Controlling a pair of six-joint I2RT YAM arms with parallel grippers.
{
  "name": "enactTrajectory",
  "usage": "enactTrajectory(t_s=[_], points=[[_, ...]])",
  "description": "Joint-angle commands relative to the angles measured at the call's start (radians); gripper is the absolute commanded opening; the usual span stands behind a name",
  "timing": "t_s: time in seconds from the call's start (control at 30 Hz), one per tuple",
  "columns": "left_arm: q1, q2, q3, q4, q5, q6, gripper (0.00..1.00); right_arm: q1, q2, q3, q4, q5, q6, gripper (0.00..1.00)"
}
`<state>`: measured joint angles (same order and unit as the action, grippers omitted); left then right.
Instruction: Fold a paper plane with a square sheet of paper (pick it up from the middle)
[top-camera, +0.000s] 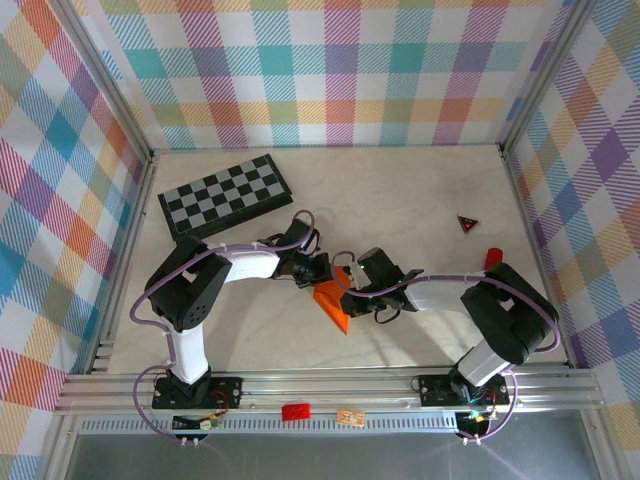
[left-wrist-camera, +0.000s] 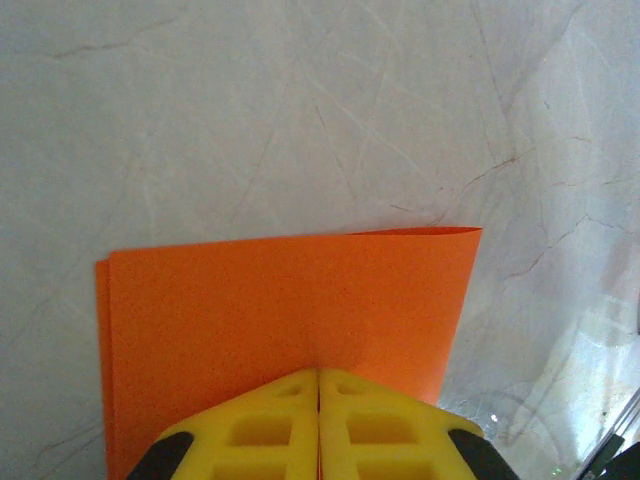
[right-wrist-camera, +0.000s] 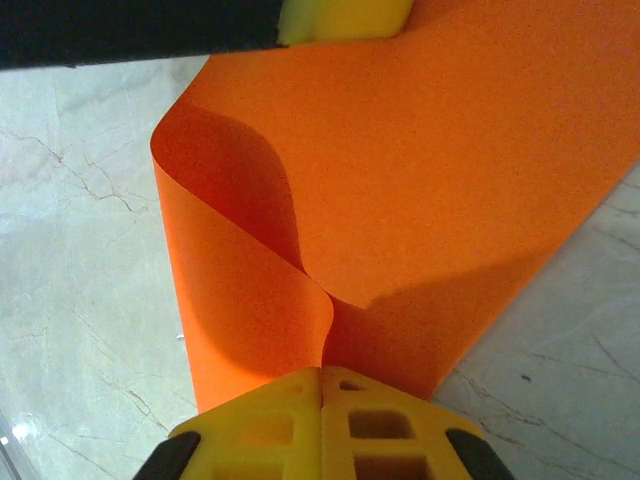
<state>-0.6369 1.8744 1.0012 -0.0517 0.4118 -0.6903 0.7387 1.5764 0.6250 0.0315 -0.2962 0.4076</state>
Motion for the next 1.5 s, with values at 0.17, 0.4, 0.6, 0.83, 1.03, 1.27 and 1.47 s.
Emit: enactTrajectory(t_s=[0.17,0.4,0.6,0.83,1.03,1.27,1.47], points=[[-0.002,-0.046,0.041,-0.119,-0.076,0.027,0.14,-0.006,0.025,0.005,-0.004,0.015,0.002,0.07],[-0.001,-0.170,0.025,-0.143,-0.136,0.012,0.23,-0.005,0.029,-0.005,0.028,0.020,0.023,0.06],[0.011,-0.308,-0.096,-0.040,-0.109,-0.078,0.20,-0.005,0.040,-0.002,0.040,0.038,0.033,0.06],[0.009,-0.380,-0.312,0.258,0.013,-0.305,0.10,-0.005,0.039,-0.002,0.046,0.069,0.049,0.06],[-0.014,-0.393,-0.366,0.269,0.003,-0.348,0.07,-0.006,0.043,-0.005,0.054,0.074,0.055,0.06],[-0.063,-0.325,-0.345,0.300,-0.002,-0.351,0.07,-0.007,0.049,-0.003,0.060,0.068,0.054,0.06],[-0.082,-0.293,-0.337,0.267,-0.031,-0.350,0.06,-0.007,0.052,0.003,0.058,0.063,0.054,0.07]])
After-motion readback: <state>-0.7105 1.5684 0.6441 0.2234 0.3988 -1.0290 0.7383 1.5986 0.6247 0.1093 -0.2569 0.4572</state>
